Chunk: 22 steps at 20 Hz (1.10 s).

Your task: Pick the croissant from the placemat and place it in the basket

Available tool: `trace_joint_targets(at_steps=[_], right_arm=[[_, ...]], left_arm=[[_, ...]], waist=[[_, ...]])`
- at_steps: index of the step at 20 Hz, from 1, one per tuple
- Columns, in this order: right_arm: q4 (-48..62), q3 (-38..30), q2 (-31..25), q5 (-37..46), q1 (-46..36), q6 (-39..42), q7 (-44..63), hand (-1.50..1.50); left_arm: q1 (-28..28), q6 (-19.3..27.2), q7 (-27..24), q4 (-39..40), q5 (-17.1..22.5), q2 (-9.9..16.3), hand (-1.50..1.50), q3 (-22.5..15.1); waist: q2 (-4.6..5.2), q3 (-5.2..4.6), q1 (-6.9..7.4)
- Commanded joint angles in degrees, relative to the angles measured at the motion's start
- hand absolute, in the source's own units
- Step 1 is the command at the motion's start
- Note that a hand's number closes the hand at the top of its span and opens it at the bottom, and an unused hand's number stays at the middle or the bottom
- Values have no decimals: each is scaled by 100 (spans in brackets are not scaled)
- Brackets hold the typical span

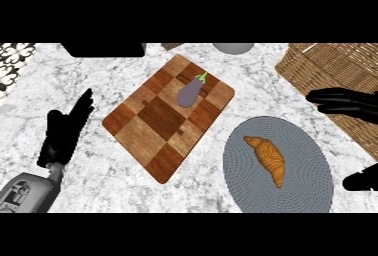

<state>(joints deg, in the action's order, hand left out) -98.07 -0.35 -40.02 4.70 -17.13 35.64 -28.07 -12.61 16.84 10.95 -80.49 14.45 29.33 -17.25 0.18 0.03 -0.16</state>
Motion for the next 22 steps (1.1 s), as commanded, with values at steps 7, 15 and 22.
trace_joint_targets(at_steps=[7,15,22], right_arm=[[165,803,-1761,827,-234,1090,-1025,-150],[473,1102,-1904,980,37,450,-1429,-150],[1626,1278,-1406,1479,-319,-300,-1863,-150]], left_arm=[[-183,-239,-111,328,-30,-32,0,167],[-90,-198,-105,287,-255,-355,0,153],[-200,-387,234,126,-359,-266,0,460]], waist=[[6,-4,73],[-10,-2,34],[-11,0,60]])
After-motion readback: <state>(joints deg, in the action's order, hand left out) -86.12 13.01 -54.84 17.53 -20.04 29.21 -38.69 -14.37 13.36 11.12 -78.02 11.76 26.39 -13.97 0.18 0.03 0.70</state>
